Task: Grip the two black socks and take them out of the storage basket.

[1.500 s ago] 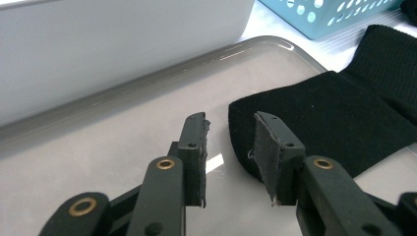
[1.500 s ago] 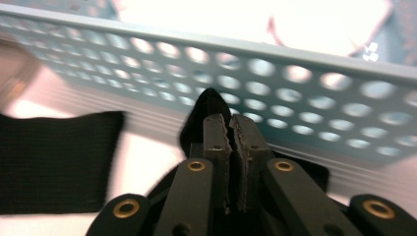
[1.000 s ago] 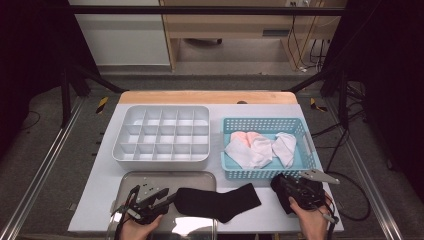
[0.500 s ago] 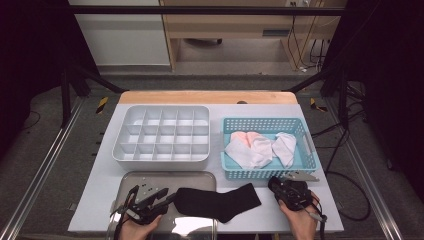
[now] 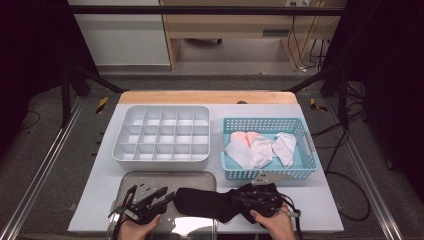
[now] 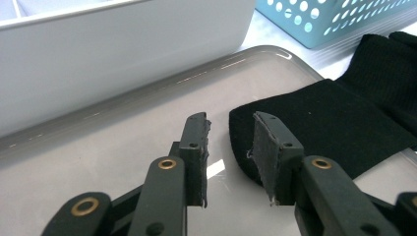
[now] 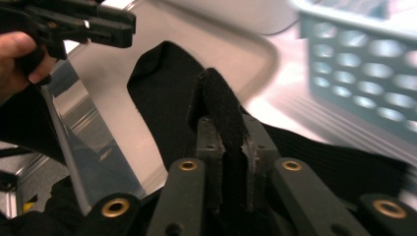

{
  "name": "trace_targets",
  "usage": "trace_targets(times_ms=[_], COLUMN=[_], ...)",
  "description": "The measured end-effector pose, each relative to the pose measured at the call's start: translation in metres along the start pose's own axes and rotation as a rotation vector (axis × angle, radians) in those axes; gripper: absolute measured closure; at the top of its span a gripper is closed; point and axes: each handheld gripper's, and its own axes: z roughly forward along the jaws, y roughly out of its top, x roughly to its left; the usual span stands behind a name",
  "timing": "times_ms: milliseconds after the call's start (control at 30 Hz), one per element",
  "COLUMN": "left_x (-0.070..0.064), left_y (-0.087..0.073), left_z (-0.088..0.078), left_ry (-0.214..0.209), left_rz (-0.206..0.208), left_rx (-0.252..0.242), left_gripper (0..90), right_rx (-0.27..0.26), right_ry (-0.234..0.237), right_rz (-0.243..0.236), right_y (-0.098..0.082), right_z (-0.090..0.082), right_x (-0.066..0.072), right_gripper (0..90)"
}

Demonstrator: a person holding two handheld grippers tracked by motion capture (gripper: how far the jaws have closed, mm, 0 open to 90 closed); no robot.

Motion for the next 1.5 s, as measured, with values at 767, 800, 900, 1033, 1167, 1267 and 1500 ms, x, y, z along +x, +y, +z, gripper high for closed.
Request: trace_targets(times_ms=[767, 800, 900, 1033, 1167, 1267, 1500], left_x=[-0.067, -0.069, -0.076, -0.086, -0.094, -0.101, -0.102], left_y=[0.046, 0.047, 0.050, 0.053, 0.053, 0.052, 0.051], left_z=[0.054, 0.057, 0.071, 0.090, 0.108, 0.119, 0.134], left_ry=[-0.179, -0.179, -0.187, -0.210, -0.228, -0.229, -0.256], left_rz=[0.111, 0.113, 0.122, 0.123, 0.125, 0.129, 0.075], left_rx=[-0.006, -0.003, 0.005, 0.022, 0.034, 0.038, 0.068], left_gripper=[55.7, 55.7, 56.0, 55.9, 55.1, 55.1, 80.4], right_rx=[-0.171, -0.148, -0.102, -0.059, -0.028, 0.001, 0.021], right_ry=[-0.288, -0.324, -0.378, -0.397, -0.401, -0.407, -0.400], right_rz=[0.048, 0.044, 0.053, 0.082, 0.082, 0.075, 0.061], right_y=[-0.024, -0.029, -0.041, -0.048, -0.052, -0.054, -0.053], right_z=[-0.047, -0.049, -0.049, -0.044, -0.038, -0.035, -0.034], right_x=[-0.030, -0.033, -0.043, -0.056, -0.060, -0.060, -0.055], right_gripper=[57.7, 57.7, 57.9, 58.5, 58.8, 59.1, 72.6])
